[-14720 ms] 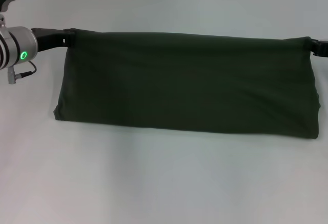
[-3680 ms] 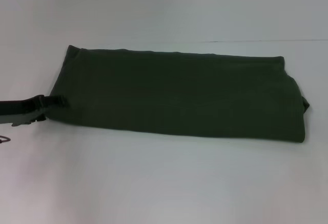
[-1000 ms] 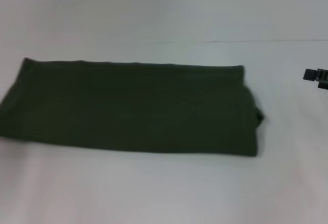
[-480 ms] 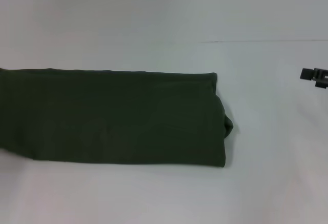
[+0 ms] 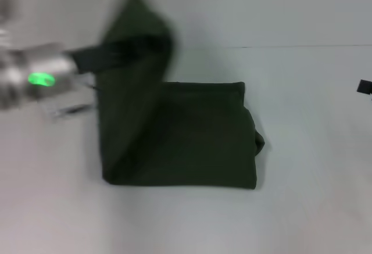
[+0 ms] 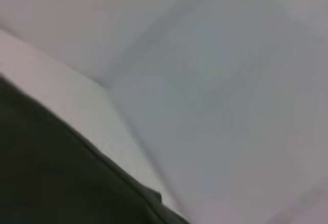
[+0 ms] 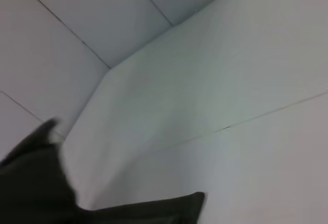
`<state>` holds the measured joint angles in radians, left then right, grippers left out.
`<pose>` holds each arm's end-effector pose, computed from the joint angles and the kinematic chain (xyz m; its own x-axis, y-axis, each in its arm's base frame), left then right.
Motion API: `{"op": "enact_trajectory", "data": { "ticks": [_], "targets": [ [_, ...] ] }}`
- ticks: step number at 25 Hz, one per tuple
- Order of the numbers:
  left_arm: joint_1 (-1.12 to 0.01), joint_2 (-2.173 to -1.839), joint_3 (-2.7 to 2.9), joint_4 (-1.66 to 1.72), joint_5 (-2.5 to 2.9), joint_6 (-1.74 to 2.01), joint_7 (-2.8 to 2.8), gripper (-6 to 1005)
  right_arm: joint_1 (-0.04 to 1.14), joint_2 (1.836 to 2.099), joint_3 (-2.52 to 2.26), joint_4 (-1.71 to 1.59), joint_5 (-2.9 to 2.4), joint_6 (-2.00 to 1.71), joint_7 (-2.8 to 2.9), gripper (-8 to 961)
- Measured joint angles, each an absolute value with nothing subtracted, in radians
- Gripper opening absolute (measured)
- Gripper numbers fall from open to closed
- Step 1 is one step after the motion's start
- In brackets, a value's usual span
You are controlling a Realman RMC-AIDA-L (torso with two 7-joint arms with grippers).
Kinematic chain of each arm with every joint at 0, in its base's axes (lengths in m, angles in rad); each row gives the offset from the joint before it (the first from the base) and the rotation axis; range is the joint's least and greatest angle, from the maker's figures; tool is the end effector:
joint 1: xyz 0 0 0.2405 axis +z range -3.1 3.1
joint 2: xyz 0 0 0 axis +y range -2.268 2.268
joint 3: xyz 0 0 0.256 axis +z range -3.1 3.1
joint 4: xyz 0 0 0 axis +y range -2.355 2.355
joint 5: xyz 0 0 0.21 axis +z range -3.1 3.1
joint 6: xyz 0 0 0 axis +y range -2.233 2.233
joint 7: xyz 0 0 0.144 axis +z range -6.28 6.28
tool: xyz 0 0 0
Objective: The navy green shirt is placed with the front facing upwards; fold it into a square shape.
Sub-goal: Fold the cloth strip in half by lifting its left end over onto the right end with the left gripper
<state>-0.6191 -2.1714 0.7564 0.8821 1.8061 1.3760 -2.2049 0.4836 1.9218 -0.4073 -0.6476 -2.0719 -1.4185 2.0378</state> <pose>-0.1789 0.3873 0.0159 0.2896 0.6739 0.6797 0.8143 -0.5466 0.1950 0.3406 0.3465 0.1019 0.2286 -0.6740 -0.7025 -0.9597 -0.2771 -0.0465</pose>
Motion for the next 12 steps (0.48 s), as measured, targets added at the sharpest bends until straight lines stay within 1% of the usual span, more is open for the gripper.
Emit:
{"op": "enact_trajectory", "data": {
  "ticks": [4,6,9,12],
  "targets": [
    [-0.717,-2.174,0.880,0.531,1.623,1.312,-2.031,29,0.464,1.917,-0.405,-0.654,-2.069,-1.442,2.022,856],
    [-0.762,-2.176,0.878,0.280,1.501,1.289,-1.866,39,0.458,1.917,-0.405,-0.654,-2.070,-1.445,2.014,857],
    [-0.779,-2.176,0.840,0.036,1.390,1.282,-1.659,68,0.454,1.915,-0.410,-0.655,-2.072,-1.445,2.010,857],
    [-0.771,-2.176,0.765,-0.083,1.368,1.325,-1.484,109,0.454,1.912,-0.414,-0.656,-2.074,-1.446,2.010,857]
  ]
}}
